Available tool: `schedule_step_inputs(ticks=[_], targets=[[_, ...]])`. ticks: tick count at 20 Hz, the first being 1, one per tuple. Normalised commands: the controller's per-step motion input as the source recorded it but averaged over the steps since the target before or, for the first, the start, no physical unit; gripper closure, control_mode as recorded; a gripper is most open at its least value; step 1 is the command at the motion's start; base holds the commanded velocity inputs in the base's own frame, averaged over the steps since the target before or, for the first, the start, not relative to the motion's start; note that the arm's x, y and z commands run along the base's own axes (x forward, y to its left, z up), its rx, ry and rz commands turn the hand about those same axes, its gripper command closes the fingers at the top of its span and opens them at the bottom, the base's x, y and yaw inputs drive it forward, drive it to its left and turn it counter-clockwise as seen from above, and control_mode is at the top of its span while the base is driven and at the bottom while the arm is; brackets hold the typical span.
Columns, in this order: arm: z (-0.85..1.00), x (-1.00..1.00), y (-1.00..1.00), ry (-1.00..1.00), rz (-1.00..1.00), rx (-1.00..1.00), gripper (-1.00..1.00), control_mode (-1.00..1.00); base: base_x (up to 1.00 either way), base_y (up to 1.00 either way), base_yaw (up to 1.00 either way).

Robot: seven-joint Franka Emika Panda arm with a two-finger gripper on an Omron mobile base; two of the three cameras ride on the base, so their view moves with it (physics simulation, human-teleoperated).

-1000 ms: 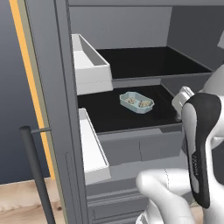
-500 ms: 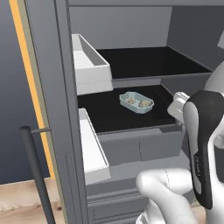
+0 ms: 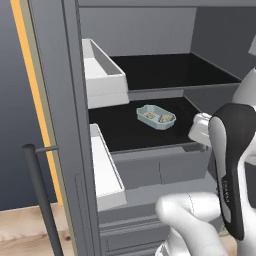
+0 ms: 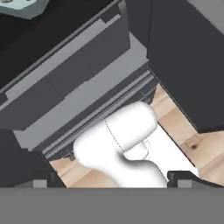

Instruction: Place two dumplings into each of the tupperware containers and then place the containers in the fridge.

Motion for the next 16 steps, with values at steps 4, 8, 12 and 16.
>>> schedule_step_inputs(ticks=[4,8,12,16], targets=[[0.00,0.00,0.15,0.03,0.25,-0.07,-1.00,-1.00,0.00,0.00,0.00],[0.00,0.00,0.00,0.00,0.00,0.00,-1.00,1.00,-0.88,0.09,0.13],[0.00,0.00,0.00,0.00,0.00,0.00,-1.00,1.00,-1.00,0.01,-0.17],[0.00,0.00,0.00,0.00,0.00,0.00,-1.00,1.00,-0.62,0.01,-0.90]])
